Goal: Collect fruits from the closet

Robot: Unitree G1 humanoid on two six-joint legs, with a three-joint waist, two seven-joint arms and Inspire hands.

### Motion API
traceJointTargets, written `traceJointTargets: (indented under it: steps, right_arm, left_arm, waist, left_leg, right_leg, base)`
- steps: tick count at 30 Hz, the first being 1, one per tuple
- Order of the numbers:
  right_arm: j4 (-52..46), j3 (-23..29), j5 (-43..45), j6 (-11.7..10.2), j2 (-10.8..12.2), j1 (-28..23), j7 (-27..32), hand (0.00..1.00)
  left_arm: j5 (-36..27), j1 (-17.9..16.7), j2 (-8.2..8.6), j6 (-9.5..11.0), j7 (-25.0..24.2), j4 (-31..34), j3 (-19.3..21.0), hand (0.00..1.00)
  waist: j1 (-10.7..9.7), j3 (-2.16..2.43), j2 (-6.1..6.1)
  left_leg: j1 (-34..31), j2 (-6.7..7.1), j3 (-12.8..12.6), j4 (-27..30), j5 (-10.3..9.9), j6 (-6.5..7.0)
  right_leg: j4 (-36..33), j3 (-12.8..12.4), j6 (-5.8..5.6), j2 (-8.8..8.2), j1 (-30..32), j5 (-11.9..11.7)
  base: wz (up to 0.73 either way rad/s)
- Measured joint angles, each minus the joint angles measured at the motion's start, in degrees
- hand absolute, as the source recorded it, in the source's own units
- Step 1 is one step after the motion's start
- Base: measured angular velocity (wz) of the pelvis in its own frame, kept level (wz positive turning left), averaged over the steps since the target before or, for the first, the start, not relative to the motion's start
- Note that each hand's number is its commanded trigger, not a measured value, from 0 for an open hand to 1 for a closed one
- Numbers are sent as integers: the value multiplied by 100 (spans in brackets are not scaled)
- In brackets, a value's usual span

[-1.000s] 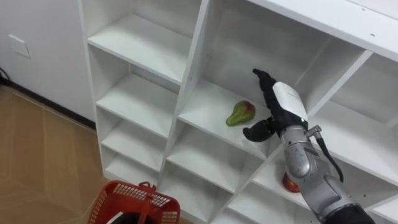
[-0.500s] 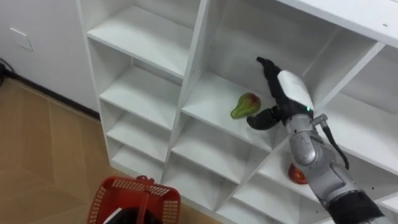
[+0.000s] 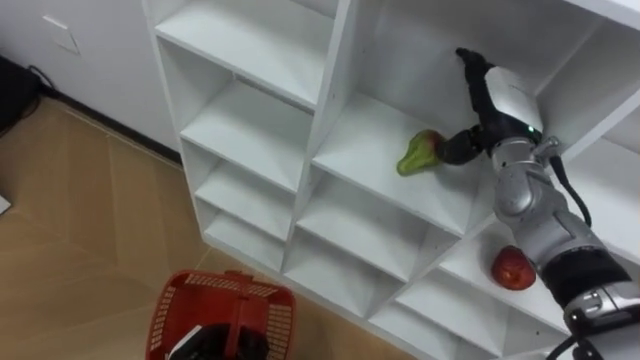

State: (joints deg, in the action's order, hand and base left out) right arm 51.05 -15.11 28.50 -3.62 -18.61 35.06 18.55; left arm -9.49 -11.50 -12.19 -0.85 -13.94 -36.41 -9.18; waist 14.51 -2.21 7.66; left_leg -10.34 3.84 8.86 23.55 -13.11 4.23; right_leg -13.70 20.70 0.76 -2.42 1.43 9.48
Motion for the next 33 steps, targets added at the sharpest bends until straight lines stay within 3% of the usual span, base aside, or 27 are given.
traceJointTargets:
  steps: [7, 11, 16, 33]
  right_arm:
    - [211, -80, -116, 9, 15, 215, -84, 0]
    - [248, -119, -220, 215, 12, 213, -361, 0]
    - [250, -169, -596, 246, 20, 200, -676, 0]
    - [251, -407, -577, 260, 39, 151, -1221, 0]
  left_arm:
    - [1, 121, 32, -16, 93, -85, -166, 100]
    - [5, 244, 42, -47, 107, -224, -194, 100]
    - [2, 373, 60, -39, 222, -416, -280, 100]
    - [-6, 585, 56, -38, 252, -805, -297, 100]
  waist:
    - [-13, 13, 82]
    - [-20, 5, 158]
    - [-23, -2, 238]
    - [-32, 1, 265]
  left_leg:
    - [-17, 50, -107, -193, 137, 46]
    - [62, 87, -108, -305, 196, 67]
    - [97, 87, -119, -345, 196, 68]
    - [207, 78, -174, -440, 198, 72]
  right_leg:
    - [-119, -9, -11, -118, 185, 9]
    - [-117, -22, -27, -158, 158, 11]
    - [-114, -14, -37, -162, 134, 16]
    - [-84, -101, -42, -155, 88, 19]
  base:
    - [-7]
    - [0]
    - [0]
    - [-1]
